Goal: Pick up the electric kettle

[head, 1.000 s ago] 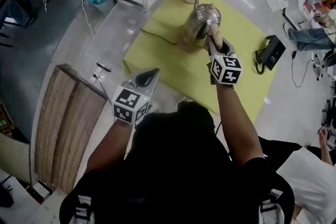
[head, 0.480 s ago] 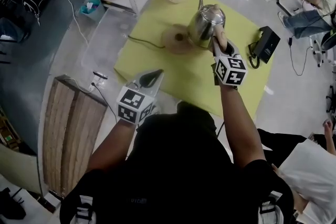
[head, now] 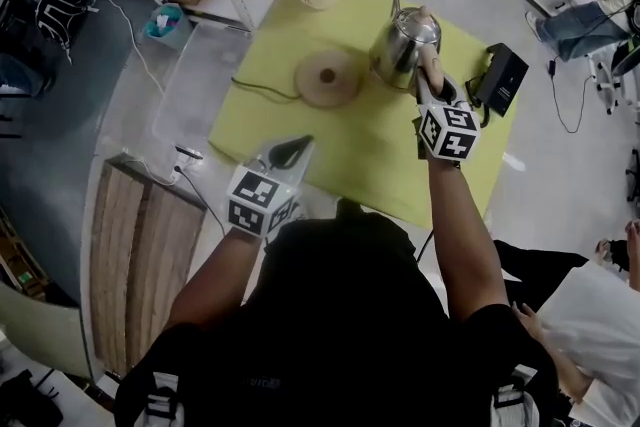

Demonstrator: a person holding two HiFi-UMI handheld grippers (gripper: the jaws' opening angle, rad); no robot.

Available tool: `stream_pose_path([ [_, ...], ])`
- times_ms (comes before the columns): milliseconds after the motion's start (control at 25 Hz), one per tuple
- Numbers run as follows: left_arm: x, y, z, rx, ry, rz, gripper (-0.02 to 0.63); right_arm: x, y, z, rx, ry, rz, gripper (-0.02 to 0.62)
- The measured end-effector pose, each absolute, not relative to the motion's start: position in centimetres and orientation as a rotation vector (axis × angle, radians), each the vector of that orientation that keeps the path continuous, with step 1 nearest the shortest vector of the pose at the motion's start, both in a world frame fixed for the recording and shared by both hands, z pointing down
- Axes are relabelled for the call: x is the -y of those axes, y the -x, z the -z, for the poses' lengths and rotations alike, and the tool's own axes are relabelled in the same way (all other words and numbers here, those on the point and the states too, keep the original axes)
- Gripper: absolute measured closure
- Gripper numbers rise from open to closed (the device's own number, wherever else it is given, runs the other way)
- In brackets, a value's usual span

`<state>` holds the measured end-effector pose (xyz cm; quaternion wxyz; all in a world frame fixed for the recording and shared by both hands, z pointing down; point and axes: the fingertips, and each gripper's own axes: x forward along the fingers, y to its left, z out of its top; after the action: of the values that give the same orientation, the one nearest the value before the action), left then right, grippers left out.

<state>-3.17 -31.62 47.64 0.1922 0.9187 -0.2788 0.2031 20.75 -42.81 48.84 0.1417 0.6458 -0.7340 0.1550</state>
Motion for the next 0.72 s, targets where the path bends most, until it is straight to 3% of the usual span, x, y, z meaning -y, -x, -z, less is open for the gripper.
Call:
stream_pose_path([
  [720,33.8,0.2,-48.2,0.780,-2.553,-0.609,0.604,44.8,-27.1,-51.1,2.047,-1.910,-0.428,0.497],
])
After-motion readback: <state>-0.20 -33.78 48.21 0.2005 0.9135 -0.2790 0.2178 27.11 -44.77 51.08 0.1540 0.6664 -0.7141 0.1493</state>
